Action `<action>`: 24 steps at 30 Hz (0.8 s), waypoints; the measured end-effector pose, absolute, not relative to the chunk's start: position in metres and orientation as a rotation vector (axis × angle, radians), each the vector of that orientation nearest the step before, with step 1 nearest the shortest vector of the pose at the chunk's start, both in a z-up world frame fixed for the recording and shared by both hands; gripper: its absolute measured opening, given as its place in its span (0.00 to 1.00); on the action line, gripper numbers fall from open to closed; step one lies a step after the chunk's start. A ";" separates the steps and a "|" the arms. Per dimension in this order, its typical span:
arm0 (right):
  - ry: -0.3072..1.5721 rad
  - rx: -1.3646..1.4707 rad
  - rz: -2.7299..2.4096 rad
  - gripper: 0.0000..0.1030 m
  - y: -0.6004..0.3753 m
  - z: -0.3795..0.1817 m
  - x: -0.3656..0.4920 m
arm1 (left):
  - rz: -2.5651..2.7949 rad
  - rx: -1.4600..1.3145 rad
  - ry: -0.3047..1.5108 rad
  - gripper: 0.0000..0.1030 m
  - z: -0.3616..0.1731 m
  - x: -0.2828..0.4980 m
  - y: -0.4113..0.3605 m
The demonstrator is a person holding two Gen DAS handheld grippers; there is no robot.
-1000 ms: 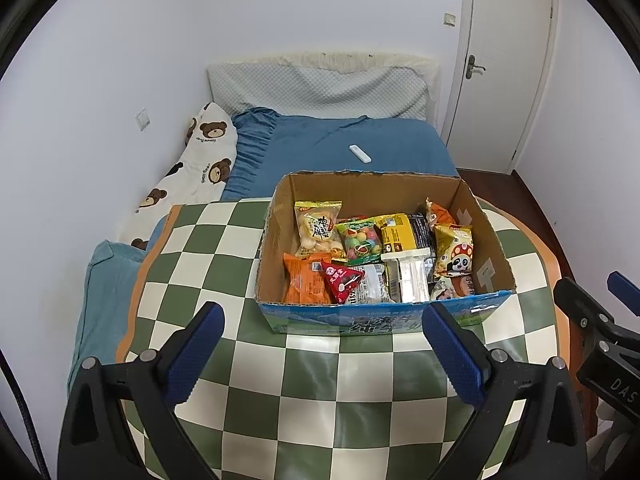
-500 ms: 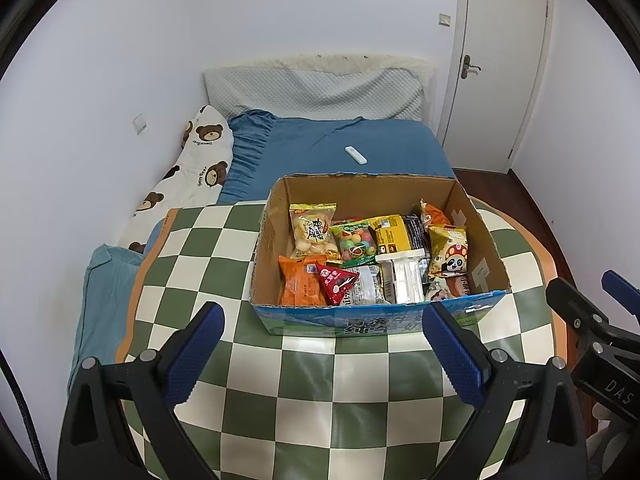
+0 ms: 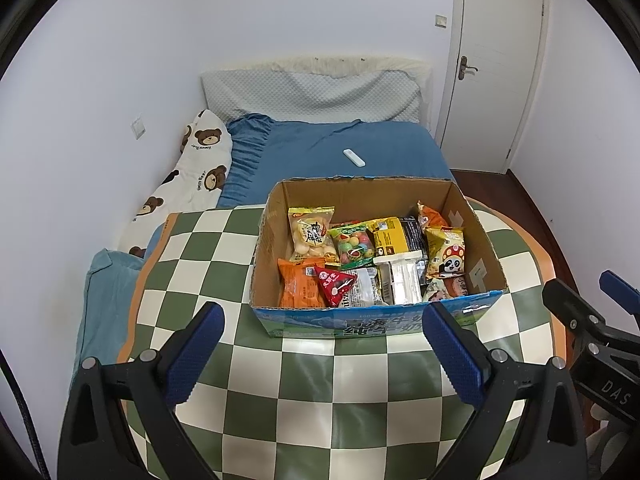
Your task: Organize snacks
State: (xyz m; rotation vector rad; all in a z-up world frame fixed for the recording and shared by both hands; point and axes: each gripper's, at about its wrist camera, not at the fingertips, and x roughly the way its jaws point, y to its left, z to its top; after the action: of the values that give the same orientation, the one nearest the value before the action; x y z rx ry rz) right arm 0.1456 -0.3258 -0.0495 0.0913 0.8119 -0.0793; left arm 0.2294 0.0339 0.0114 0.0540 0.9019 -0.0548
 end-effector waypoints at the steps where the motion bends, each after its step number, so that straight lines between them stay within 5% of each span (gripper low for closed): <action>1: 0.811 0.092 -0.080 0.99 -0.326 -0.049 0.145 | -0.058 0.054 0.902 0.99 0.011 0.229 0.034; 24: 0.800 0.094 -0.077 0.99 -0.322 -0.041 0.136 | -0.054 0.053 0.885 0.99 0.021 0.223 0.036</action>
State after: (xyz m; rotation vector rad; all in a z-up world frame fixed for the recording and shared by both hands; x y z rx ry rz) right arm 0.1365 -0.3222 -0.0411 0.0944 0.8004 -0.0774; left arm 0.2231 0.0357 0.0207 0.0529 0.8848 -0.0539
